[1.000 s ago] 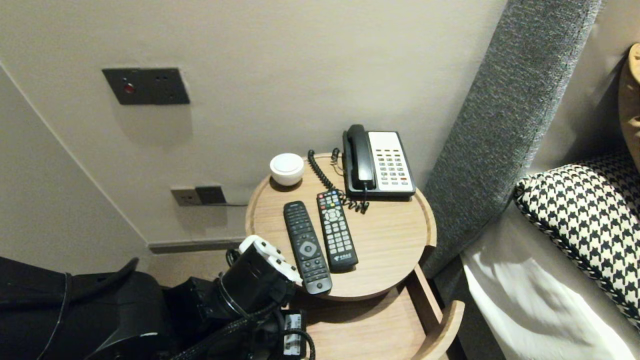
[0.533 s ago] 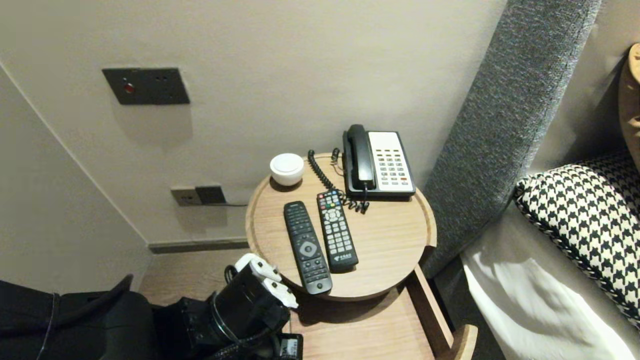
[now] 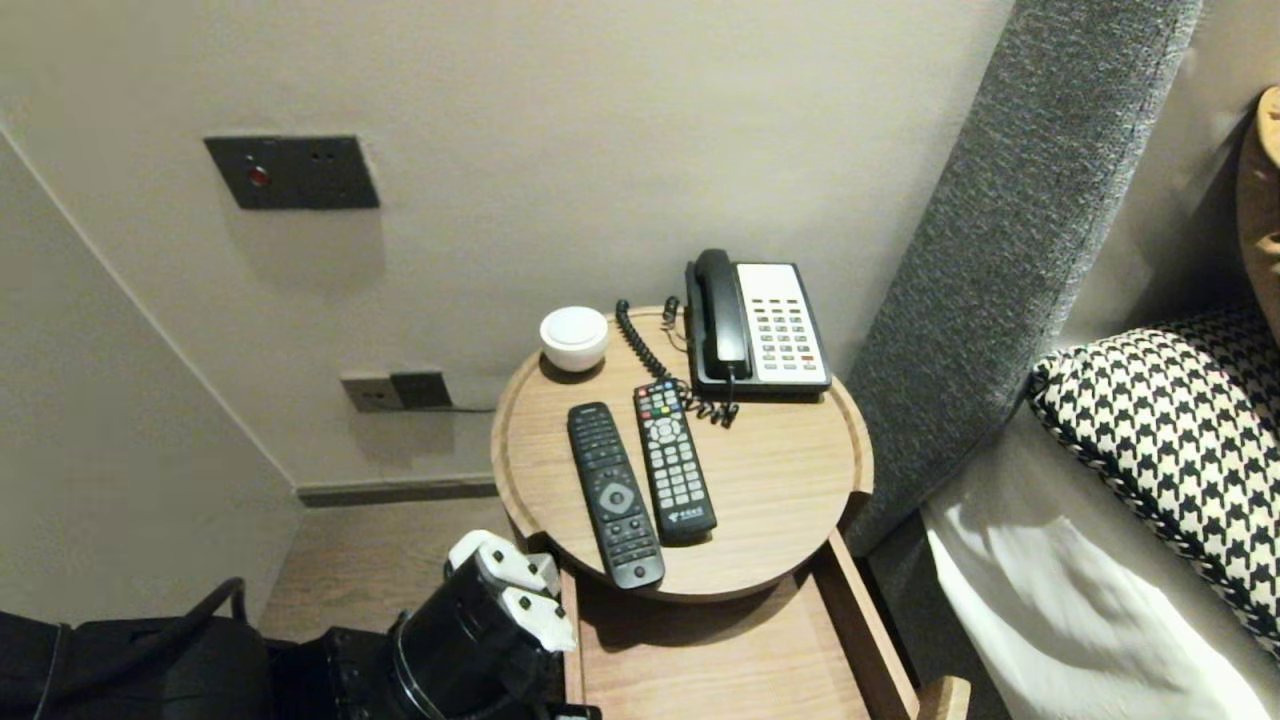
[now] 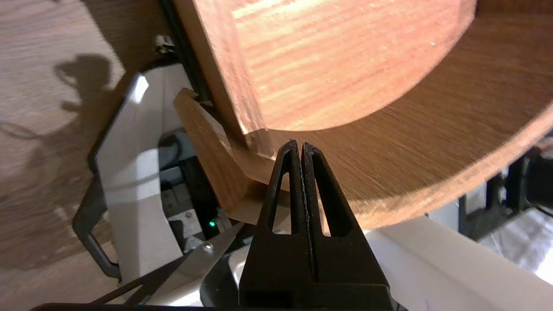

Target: Open the nightstand drawer

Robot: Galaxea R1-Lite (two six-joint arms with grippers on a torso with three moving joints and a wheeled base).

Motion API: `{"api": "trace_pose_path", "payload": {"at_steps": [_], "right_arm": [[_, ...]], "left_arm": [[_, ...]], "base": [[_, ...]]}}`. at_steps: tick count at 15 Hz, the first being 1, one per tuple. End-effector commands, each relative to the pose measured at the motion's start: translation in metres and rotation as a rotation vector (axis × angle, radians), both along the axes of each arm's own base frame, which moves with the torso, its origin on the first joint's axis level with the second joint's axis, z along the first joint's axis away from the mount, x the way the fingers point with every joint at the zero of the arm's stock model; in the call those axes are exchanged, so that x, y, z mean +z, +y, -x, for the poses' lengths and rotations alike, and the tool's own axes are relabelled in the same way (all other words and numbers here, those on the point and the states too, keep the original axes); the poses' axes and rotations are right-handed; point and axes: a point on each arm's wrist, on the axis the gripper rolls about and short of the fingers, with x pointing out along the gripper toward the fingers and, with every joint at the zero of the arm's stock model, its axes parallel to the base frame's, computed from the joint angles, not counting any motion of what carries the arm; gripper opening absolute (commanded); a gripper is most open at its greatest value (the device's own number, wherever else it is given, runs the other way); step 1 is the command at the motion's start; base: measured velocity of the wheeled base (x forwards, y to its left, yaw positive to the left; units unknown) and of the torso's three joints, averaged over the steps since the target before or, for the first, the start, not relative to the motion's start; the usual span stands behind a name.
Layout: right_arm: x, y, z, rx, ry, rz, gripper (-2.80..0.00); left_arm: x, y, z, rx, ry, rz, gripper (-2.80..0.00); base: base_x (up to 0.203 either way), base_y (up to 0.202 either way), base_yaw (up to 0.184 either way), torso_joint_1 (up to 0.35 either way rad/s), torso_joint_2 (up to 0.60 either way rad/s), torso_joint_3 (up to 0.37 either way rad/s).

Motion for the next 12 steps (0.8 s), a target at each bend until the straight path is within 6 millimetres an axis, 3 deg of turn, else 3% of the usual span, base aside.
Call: {"api": "trace_pose_path", "payload": {"at_steps": [1,8,12], "right_arm": [[-0.011,0.0,-0.003,0.001,0.039,0.001,-2.8],[-0.011,0.0,-0.003,0.001,0.039,0.0,-2.8],[-0.011,0.0,-0.003,0.001,0.039,0.0,-2.8]], "left_arm": [[0.001,0.001,0.002,-0.004,0.028,0.028,-2.8],[0.006,0.005,0.006,0.005,0.05,0.064,-2.8],[0.019,0.009,-0.018,0.107,-0.032,0.098,-2.8]], "base": [[0.0,0.0,0.0,0.0,0.0,0.0],[0.0,0.0,0.0,0.0,0.0,0.0],[0.0,0.0,0.0,0.0,0.0,0.0]]}}
